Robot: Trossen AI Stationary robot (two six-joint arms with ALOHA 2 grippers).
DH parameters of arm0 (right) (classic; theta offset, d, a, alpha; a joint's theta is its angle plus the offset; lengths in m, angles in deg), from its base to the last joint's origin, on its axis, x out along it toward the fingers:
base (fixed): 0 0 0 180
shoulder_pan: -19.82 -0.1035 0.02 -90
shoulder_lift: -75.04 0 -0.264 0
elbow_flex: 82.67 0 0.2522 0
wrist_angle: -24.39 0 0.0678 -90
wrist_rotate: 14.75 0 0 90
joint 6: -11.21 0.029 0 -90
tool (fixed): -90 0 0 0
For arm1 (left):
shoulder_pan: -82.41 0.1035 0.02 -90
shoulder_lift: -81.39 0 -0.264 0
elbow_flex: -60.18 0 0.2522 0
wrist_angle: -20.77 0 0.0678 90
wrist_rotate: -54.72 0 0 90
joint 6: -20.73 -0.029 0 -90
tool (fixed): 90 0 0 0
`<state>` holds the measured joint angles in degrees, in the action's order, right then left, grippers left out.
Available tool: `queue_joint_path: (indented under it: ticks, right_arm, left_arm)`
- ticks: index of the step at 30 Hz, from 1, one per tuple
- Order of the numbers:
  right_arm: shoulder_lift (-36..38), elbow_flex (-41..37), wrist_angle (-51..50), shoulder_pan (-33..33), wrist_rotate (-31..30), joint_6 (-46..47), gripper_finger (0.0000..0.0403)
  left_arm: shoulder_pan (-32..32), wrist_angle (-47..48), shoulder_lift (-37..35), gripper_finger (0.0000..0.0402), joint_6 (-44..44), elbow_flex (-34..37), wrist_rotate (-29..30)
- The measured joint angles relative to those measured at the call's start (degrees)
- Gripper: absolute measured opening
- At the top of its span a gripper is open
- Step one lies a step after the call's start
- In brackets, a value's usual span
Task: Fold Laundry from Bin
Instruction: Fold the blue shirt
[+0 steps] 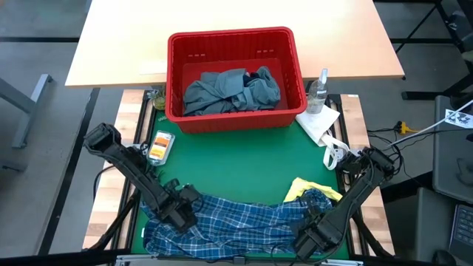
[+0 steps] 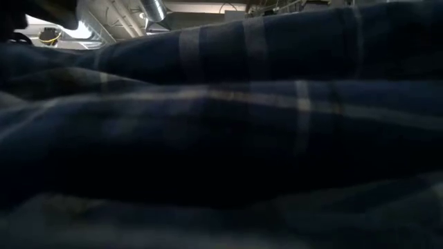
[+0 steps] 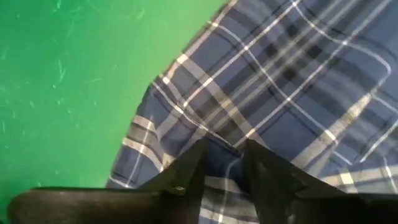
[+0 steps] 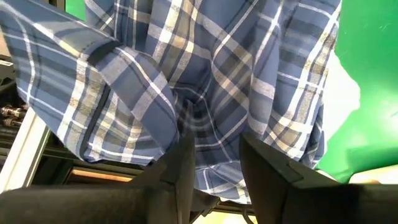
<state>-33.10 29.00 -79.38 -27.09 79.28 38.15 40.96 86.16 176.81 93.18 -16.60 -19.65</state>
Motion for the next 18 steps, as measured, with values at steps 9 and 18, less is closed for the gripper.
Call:
queue_joint_path:
  ticks: [9,18]
  right_arm:
    - [0.0,0.0,0.0,0.02,-0.1,0.0,0.0127]
    - [0.0,0.0,0.0,0.07,-10.05,-0.44,0.0127]
  left_arm:
    - [-3.71,2.32,0.0,0.0003,2.16,0.0,-0.26]
    - [-8.94,10.55,0.0,0.0001,12.1,0.02,-4.59]
